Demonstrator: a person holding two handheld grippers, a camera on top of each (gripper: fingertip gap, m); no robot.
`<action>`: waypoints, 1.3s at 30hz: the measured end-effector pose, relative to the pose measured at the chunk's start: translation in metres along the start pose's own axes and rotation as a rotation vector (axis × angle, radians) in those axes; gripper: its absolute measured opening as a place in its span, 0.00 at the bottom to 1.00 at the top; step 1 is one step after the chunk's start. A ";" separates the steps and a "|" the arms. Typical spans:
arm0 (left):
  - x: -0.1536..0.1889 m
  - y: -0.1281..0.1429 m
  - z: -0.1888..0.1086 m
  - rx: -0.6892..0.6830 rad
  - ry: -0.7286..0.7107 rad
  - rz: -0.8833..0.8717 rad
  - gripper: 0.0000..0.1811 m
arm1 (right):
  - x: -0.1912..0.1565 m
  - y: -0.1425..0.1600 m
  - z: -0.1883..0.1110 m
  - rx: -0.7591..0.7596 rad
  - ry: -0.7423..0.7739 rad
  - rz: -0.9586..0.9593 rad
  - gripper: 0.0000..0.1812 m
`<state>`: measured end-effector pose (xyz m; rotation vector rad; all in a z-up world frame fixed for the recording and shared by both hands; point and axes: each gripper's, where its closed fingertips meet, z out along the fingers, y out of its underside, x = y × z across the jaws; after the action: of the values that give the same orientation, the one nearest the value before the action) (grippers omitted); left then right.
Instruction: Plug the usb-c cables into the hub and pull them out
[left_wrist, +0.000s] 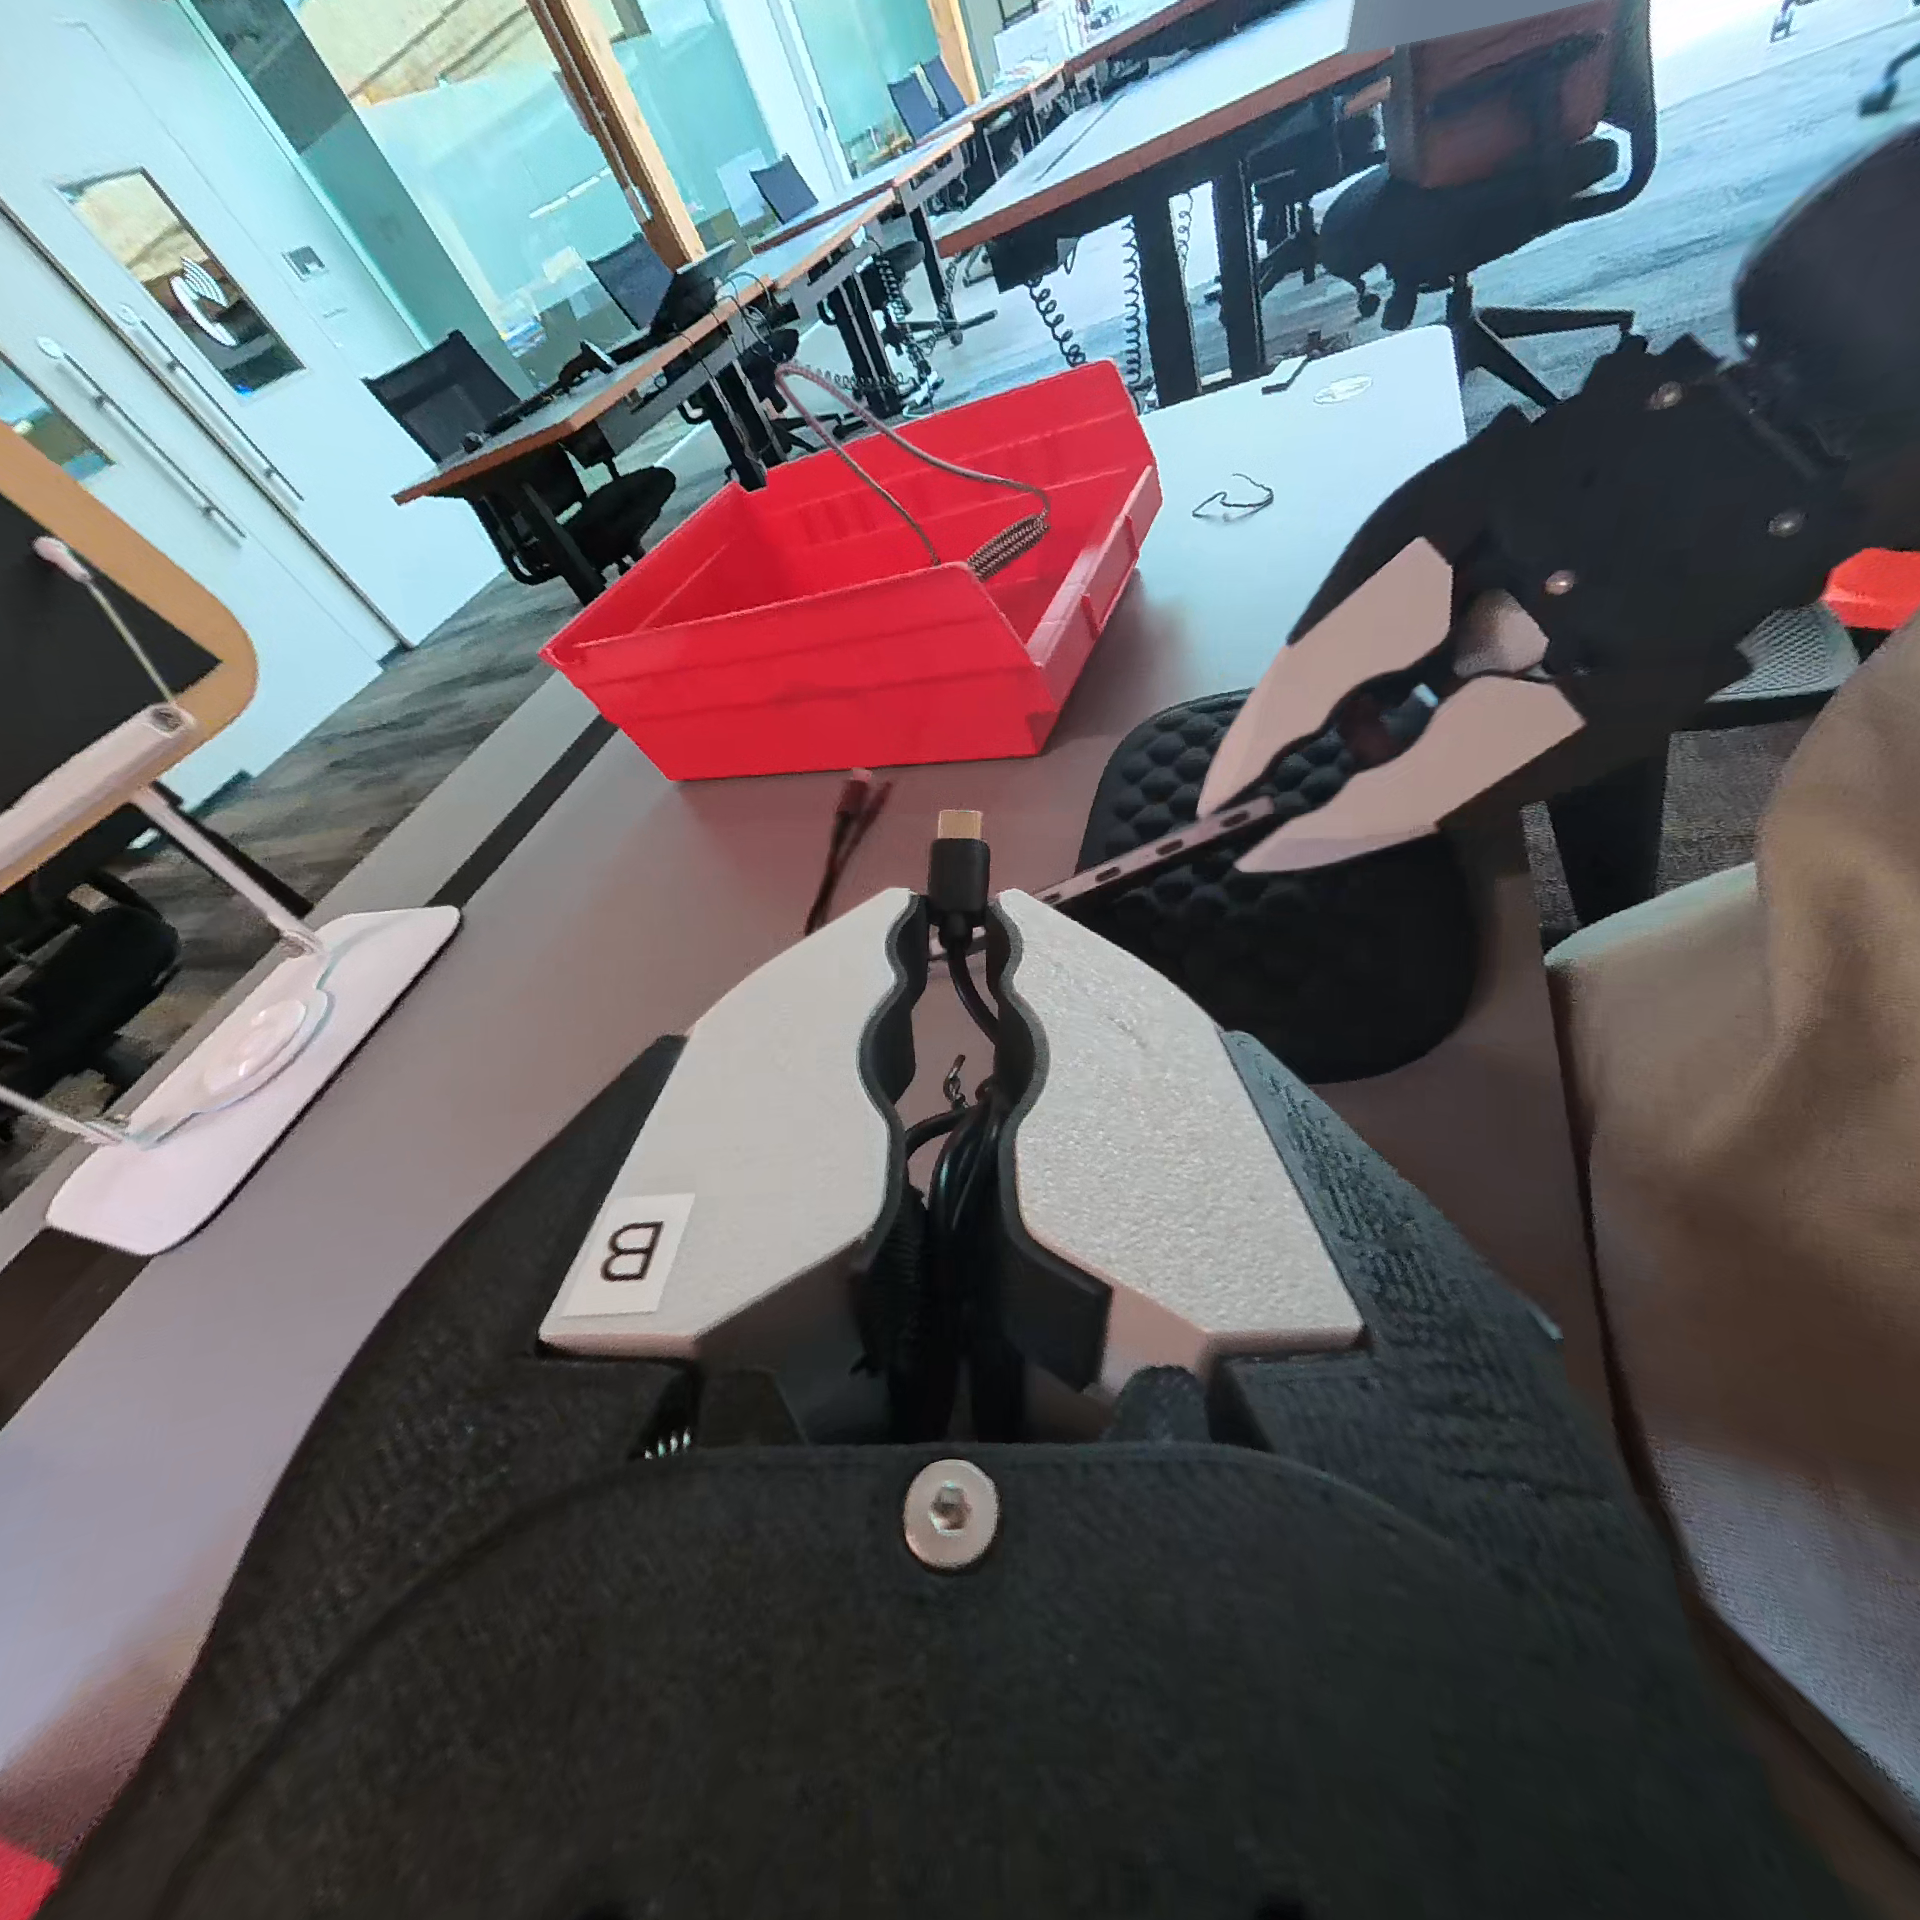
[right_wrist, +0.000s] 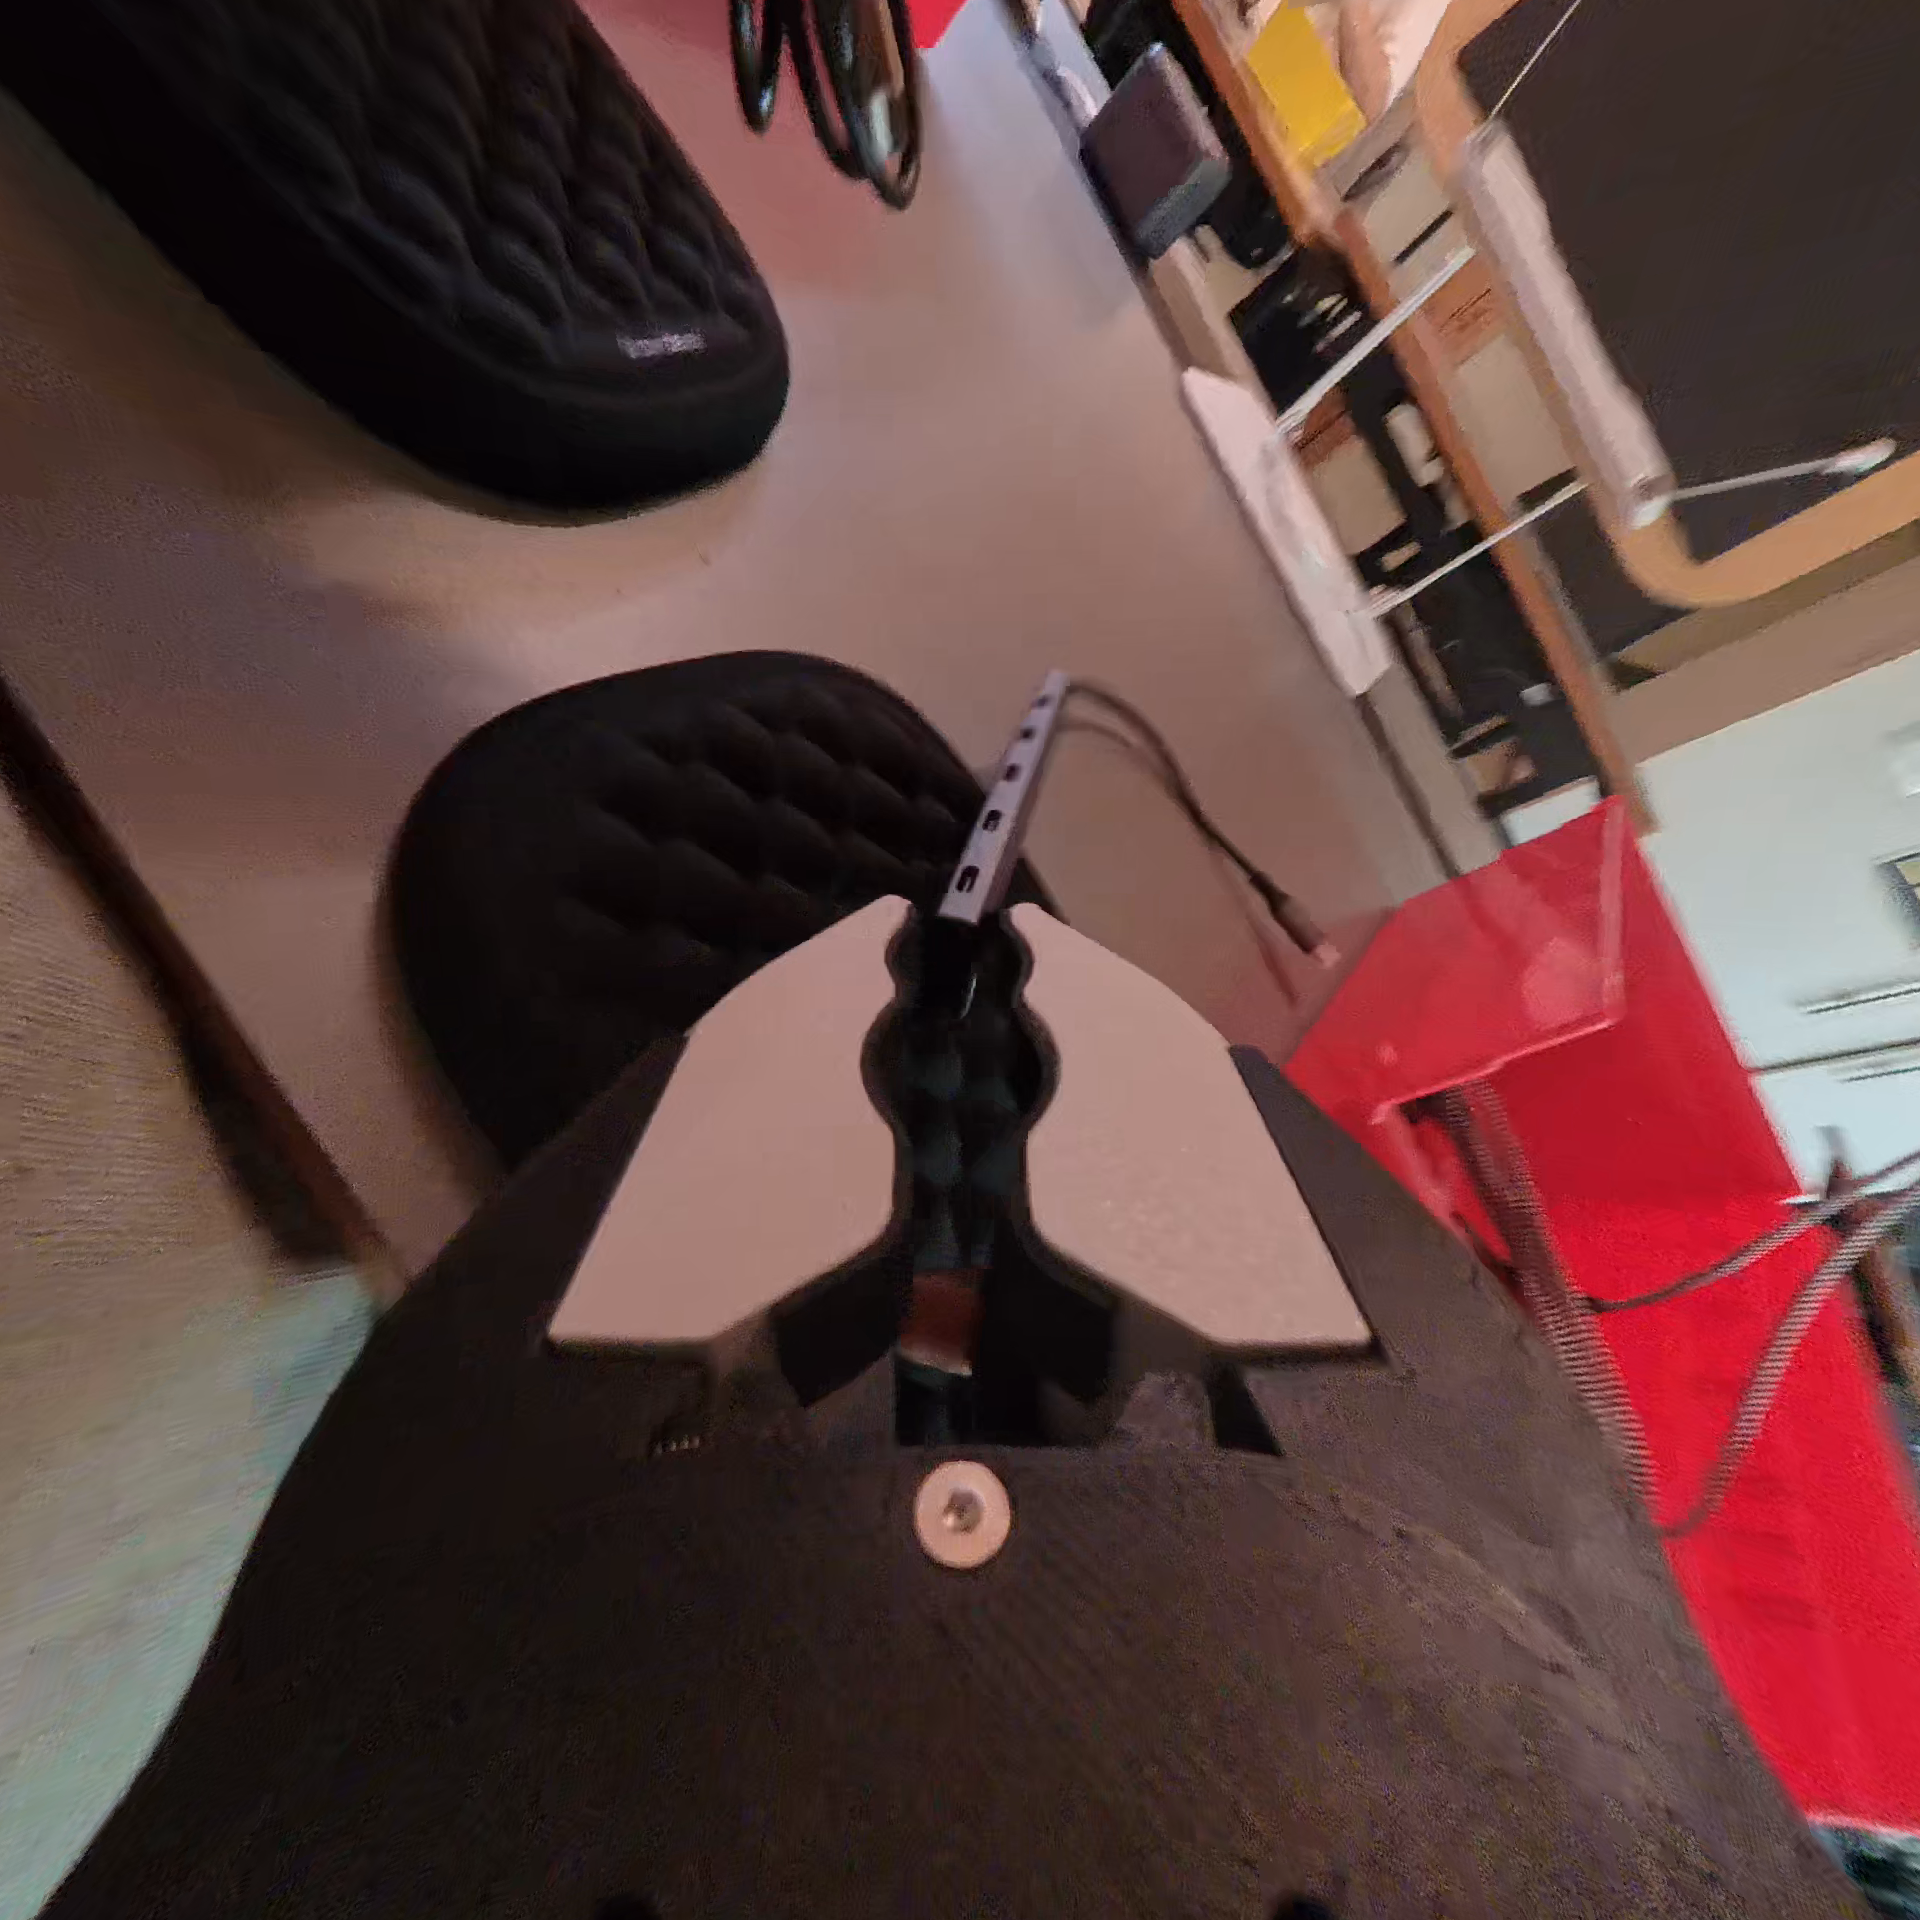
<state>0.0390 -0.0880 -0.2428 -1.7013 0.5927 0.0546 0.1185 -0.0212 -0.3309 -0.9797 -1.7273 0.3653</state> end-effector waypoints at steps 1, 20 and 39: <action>0.003 0.000 0.002 -0.007 0.013 -0.010 0.05 | 0.009 -0.005 -0.001 0.022 0.048 -0.047 0.05; 0.010 0.002 0.051 -0.109 0.063 -0.275 0.05 | 0.058 -0.079 0.022 0.126 0.356 -0.748 0.05; 0.013 0.009 0.052 -0.148 0.078 -0.327 0.05 | 0.052 -0.083 0.021 0.161 0.407 -0.908 0.05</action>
<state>0.0614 -0.0453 -0.2674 -1.9322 0.3675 -0.2066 0.0586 -0.0284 -0.2509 -0.0743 -1.5502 -0.2698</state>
